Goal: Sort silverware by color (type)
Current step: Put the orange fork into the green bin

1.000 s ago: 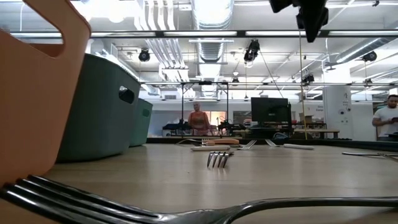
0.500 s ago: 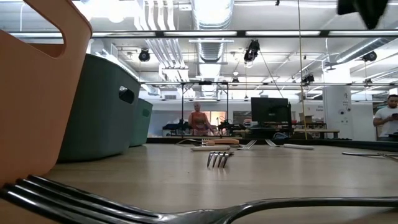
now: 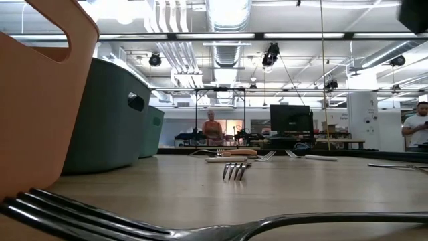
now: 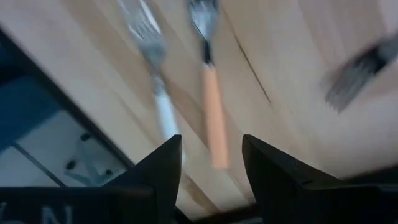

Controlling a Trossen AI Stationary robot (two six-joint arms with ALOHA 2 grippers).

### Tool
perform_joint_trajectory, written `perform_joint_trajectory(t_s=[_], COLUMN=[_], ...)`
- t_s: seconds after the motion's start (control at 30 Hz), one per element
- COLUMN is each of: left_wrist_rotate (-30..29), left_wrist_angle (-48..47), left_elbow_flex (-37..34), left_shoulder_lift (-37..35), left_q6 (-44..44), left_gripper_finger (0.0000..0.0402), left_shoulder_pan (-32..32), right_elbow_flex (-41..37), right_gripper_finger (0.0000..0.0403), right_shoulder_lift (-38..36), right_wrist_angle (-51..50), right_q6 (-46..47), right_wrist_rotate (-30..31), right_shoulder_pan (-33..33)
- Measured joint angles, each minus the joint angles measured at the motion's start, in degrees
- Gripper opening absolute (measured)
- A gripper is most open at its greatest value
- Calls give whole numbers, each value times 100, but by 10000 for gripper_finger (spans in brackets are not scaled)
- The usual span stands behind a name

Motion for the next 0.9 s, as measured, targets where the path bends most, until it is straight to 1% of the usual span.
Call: perform_joint_trajectory(t_s=[0.1, 0.2, 0.3, 0.4, 0.53, 0.7, 0.9], left_wrist_rotate=[-92, -110, -112, -110, -110, -110, -110], left_wrist_angle=[2, 2, 5, 7, 12, 24, 9], left_elbow_flex=[0, 0, 0, 0, 1, 0, 2], left_shoulder_lift=[-54, -96, -105, -103, -103, -136, -155], left_q6=[84, 110, 106, 105, 105, 105, 105], left_gripper_finger=[116, 116, 116, 116, 116, 116, 116], left_shoulder_pan=[0, 0, 0, 0, 5, 7, 11], right_elbow_flex=[-322, -601, -865, -1022, -1102, -1086, -976], right_gripper_finger=[155, 153, 155, 161, 166, 166, 157], right_shoulder_lift=[77, 136, 257, 441, 706, 1135, 1649], right_wrist_angle=[70, 652, 1152, 1170, 1347, 1975, 1909], right_q6=[171, 241, 326, 279, 167, 80, -33], right_wrist_rotate=[-269, -580, -652, -684, -869, -1215, -1251], right_shoulder_pan=[233, 370, 456, 460, 470, 573, 627])
